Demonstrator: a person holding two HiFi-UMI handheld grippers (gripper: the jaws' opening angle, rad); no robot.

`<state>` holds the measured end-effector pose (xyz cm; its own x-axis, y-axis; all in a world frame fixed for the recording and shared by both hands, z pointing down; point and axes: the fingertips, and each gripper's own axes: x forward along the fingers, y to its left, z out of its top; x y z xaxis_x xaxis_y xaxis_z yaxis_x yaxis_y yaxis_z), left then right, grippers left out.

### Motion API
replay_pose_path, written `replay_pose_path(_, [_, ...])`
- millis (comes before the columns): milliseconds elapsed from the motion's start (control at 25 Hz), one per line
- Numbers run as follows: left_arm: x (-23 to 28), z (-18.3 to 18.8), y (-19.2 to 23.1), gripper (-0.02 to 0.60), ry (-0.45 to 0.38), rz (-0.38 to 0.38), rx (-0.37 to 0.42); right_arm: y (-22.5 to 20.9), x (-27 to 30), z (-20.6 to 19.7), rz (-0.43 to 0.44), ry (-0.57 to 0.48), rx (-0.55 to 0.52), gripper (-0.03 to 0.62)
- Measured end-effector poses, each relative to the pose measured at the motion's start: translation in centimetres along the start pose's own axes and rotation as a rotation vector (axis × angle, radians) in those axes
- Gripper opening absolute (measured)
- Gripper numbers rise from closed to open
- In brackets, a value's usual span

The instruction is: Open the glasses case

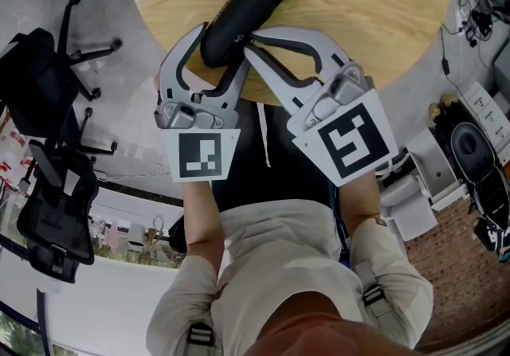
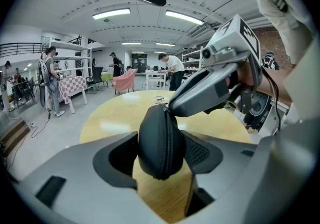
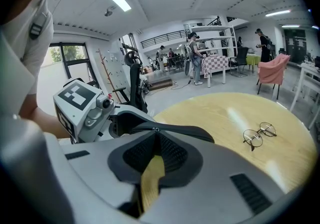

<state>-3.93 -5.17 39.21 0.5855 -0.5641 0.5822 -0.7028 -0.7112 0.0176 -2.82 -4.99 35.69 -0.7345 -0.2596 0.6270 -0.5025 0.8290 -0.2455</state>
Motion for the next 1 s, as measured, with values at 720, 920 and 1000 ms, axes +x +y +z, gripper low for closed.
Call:
replay_pose_path(720, [-0.2, -0.6, -0.3, 0.284, 0.012, -0.002, 0.001, -1.9, -0.3, -0.3, -0.074, -0.001, -0.007, 0.041])
replay_pose_path(920, [-0.2, -0.6, -0.2, 0.284, 0.01, 0.001, -0.004, -2.5, -0.4, -0.3, -0.095, -0.005, -0.003, 0.041])
replay_pose_path(1000, [-0.2, -0.7, -0.2, 0.284, 0.011, -0.001, 0.0, -2.7, -0.4, -0.3, -0.103, -0.009, -0.001, 0.041])
